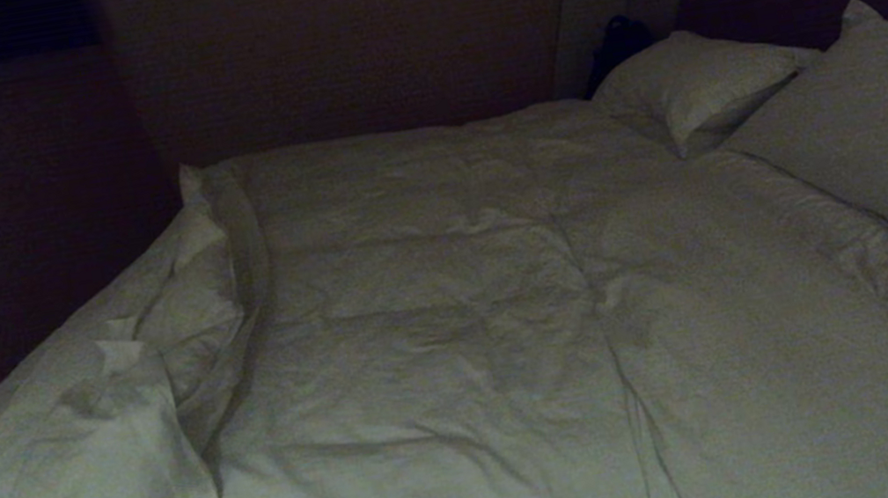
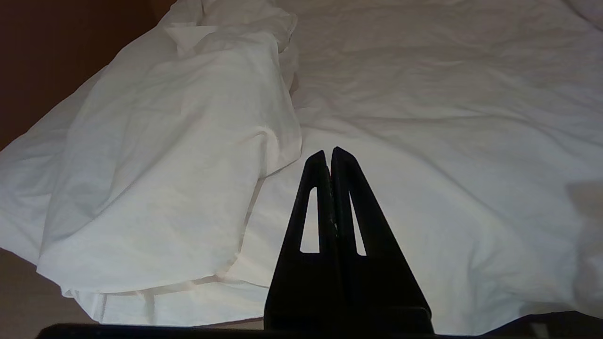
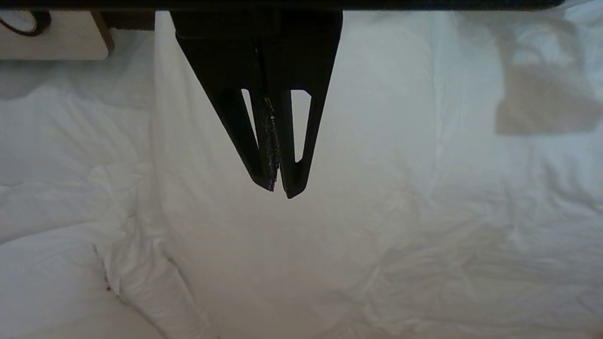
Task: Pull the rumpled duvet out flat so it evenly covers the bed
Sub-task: Flatten the corners of the folded blanket
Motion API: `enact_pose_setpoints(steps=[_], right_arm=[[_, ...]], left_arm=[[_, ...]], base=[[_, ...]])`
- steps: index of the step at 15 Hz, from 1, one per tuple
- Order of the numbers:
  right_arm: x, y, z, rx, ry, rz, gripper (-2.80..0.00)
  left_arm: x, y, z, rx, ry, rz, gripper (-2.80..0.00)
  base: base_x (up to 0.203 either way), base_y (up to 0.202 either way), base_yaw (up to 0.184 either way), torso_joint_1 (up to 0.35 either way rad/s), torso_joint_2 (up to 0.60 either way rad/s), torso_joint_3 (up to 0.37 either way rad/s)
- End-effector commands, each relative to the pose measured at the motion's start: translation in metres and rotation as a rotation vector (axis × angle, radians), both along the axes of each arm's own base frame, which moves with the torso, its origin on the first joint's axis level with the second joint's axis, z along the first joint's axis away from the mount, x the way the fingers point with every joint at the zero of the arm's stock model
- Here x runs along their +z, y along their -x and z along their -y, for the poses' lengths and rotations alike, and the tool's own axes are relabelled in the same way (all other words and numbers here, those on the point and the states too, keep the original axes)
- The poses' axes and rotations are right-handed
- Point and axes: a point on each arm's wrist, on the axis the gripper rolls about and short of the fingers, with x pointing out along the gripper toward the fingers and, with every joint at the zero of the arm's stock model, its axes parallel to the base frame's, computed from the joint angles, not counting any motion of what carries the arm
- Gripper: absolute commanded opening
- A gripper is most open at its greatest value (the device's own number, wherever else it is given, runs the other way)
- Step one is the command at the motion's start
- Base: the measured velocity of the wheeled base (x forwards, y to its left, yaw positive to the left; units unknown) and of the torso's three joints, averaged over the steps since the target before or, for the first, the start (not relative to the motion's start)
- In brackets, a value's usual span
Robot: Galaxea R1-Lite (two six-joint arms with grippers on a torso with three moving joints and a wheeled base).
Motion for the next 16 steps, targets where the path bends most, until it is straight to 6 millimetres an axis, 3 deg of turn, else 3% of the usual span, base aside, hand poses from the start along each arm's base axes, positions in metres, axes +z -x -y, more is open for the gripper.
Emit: enact_pose_setpoints(steps=[1, 16], right_arm=[[-0.0020, -0.0006, 0.0000, 0.000, 0.000, -0.007, -2.80], [-0.0038, -0.0012, 0.0000, -0.001, 0.082, -0.016, -2.80]], left_arm=[[0.0001, 0.0000, 0.0000, 0.000, -0.001, 0.000, -2.80], [0.0001, 0.0000, 0.0000, 0.000, -0.001, 0.000, -2.80]], base=[[0.000, 0.000, 0.000, 0.000, 0.00, 0.000], [0.000, 0.000, 0.000, 0.000, 0.00, 0.000]])
